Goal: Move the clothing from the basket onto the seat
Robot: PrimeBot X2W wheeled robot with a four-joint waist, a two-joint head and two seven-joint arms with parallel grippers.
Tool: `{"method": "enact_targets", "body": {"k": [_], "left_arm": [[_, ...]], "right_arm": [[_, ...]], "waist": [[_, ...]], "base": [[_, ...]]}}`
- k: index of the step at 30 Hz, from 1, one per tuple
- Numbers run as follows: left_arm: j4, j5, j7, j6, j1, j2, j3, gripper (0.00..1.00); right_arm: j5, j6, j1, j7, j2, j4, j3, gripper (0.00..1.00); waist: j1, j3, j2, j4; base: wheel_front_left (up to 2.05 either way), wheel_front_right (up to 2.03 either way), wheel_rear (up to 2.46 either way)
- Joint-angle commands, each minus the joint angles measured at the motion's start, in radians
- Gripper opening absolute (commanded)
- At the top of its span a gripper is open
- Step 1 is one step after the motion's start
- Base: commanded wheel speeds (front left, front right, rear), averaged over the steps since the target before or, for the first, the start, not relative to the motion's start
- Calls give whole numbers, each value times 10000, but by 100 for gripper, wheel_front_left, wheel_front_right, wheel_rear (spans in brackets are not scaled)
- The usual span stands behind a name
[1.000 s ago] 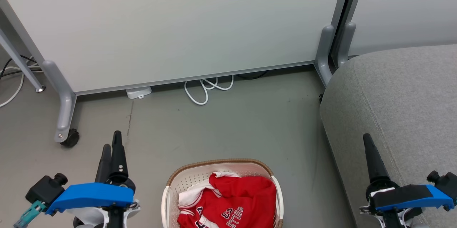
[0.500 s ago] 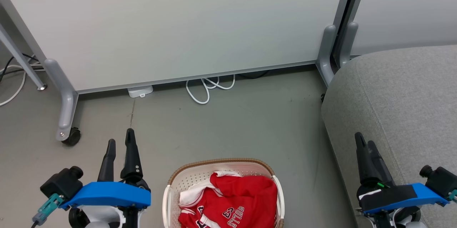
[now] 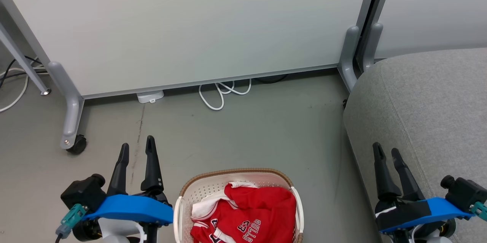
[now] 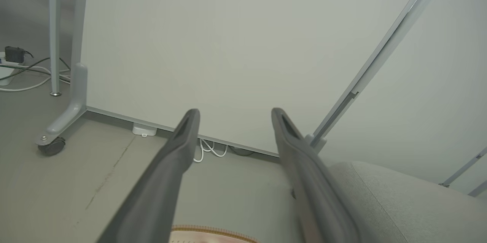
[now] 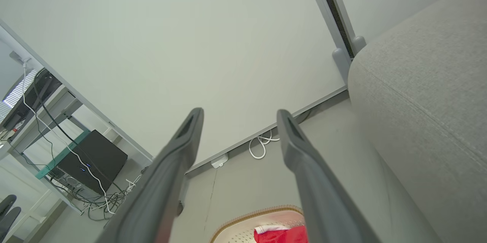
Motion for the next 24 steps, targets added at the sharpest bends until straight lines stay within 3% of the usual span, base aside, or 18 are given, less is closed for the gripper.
{"method": "enact_targets", "body": {"k": [1,24], "left_arm": [[-102,247,-91,66,-187,64,-48,100],[26,2633,-636,23,-75,67,-566,100]], "right_arm": [[-274,18,22,-104,-61,-120,23,100],[-2438,23,188,-647,-68,-196,157,100]], "waist": [[0,2,0,3],[0,21,0,65]], "base": [[0,0,0],[0,0,0]]}}
